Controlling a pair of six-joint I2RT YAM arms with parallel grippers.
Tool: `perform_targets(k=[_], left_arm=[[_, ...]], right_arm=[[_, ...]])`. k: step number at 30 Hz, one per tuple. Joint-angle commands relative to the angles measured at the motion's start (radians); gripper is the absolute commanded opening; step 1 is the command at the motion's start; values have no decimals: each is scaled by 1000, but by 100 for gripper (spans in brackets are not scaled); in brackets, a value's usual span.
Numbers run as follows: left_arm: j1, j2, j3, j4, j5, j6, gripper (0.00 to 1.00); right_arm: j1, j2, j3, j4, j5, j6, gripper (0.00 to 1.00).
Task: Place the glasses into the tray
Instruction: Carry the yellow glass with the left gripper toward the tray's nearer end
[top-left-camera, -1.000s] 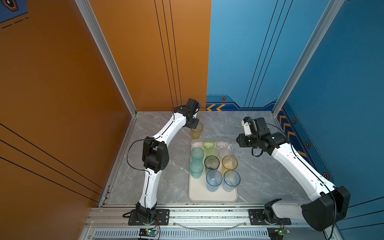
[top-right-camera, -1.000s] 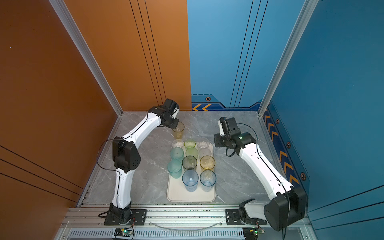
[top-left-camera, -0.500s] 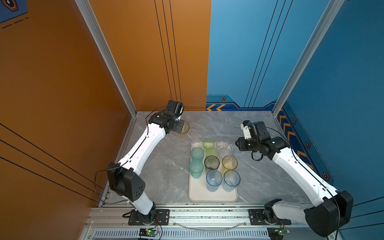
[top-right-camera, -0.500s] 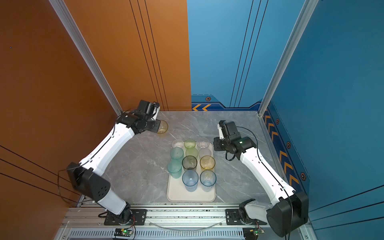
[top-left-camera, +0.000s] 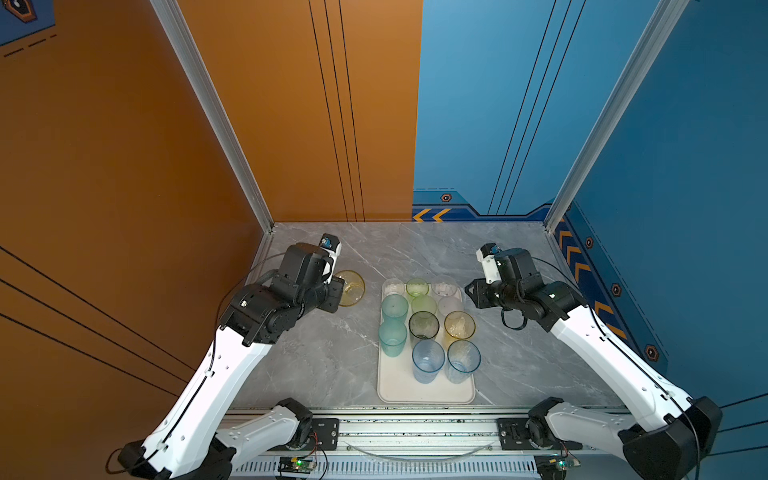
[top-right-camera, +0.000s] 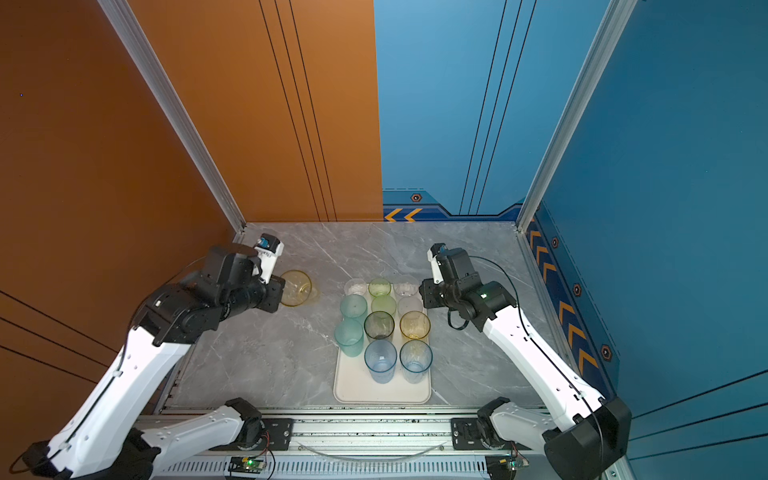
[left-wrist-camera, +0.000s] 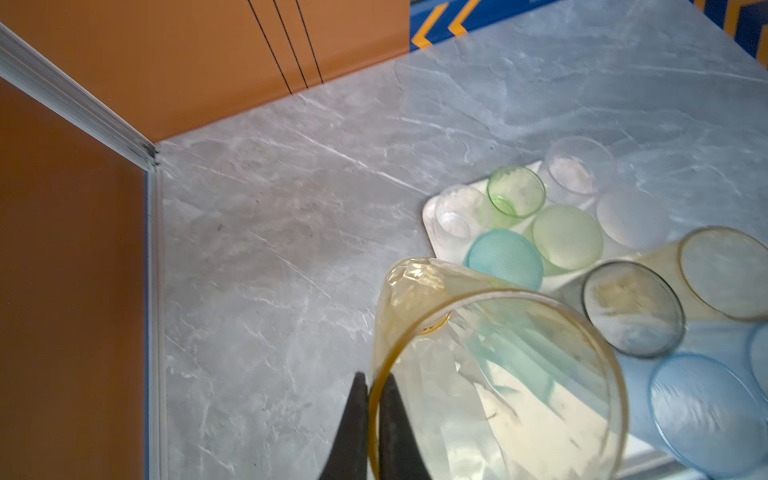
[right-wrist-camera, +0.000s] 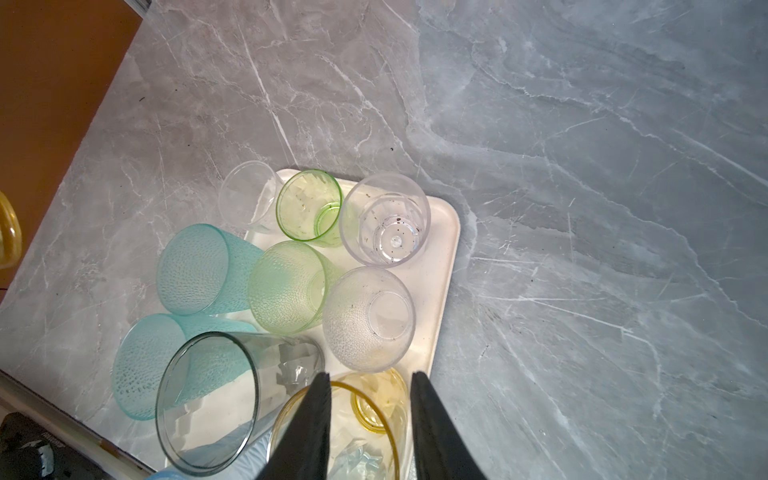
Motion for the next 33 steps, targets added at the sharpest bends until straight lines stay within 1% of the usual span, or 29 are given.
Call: perform_targets(k=[1, 5, 8, 13, 18, 21, 24, 28, 33], left_arm=[[-53, -16, -18, -72, 55, -55, 5], [-134, -13, -20, -156, 30, -84, 5], [-170, -11, -38, -191, 58, -105, 5], [-224, -6, -94, -196, 95, -146, 5], [-315, 24, -146, -185, 86, -204, 4], [-355, 29, -185, -143, 95, -230, 4], [-379, 18, -238, -65, 109, -255, 4], [-394, -6, -306, 41, 125, -285, 4], [-400, 1, -355, 73, 121, -309, 4]], right_arm=[[29, -25, -2, -36, 26, 27, 31], [53, -39, 0, -56, 53, 37, 31], [62, -51, 0, -60, 63, 46, 31], [75, -63, 4, -72, 80, 55, 32], [79, -60, 3, -76, 88, 60, 32], [86, -48, 7, -76, 91, 64, 32], [97, -40, 9, -77, 100, 66, 32], [101, -37, 8, -75, 114, 69, 32], [102, -34, 8, -76, 118, 70, 32]])
